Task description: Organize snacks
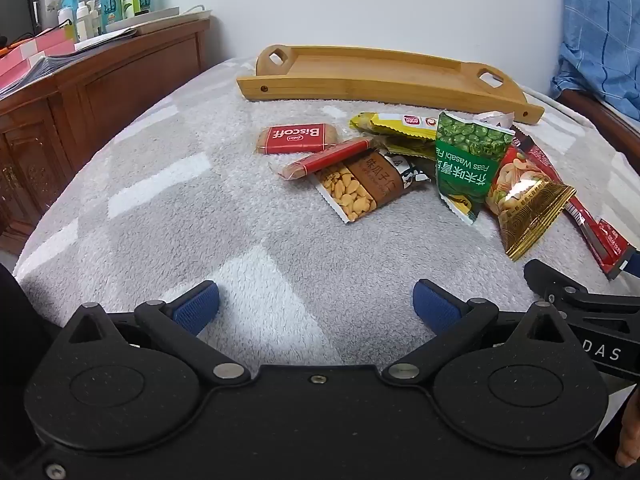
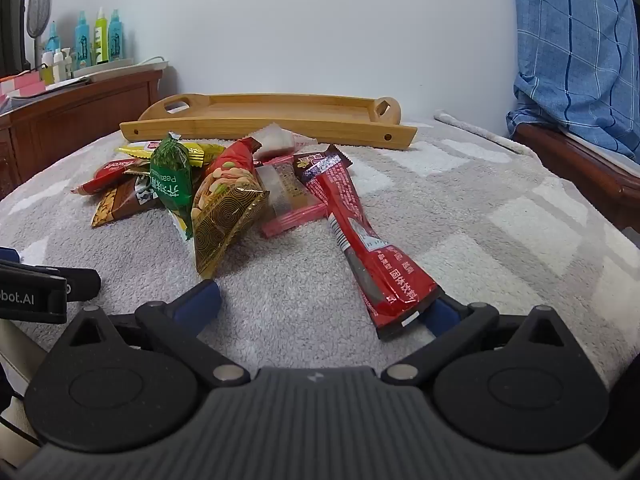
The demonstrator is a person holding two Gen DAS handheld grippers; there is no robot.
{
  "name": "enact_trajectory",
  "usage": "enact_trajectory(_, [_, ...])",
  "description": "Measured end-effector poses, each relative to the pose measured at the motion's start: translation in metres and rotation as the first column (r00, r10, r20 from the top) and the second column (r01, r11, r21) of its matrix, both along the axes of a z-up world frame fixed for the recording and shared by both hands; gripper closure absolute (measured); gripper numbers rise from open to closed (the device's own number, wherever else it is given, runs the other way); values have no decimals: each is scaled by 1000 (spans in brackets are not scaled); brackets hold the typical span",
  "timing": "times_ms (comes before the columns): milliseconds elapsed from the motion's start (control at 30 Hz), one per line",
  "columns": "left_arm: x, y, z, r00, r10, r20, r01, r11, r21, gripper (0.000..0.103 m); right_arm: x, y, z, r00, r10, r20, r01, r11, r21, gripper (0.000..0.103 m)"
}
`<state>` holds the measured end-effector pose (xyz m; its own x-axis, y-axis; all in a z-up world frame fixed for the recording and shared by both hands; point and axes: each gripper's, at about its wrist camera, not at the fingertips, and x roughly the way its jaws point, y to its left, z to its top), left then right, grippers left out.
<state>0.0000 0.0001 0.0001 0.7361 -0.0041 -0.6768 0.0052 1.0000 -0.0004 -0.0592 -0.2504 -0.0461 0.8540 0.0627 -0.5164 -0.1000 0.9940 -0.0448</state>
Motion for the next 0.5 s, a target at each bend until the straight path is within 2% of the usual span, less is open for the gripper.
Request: enact_trajectory(500, [-2,2,-3,1000,-3,-2,3,1000,1,0,-1,-1,-1,1000,0,2,0,1000,6,0])
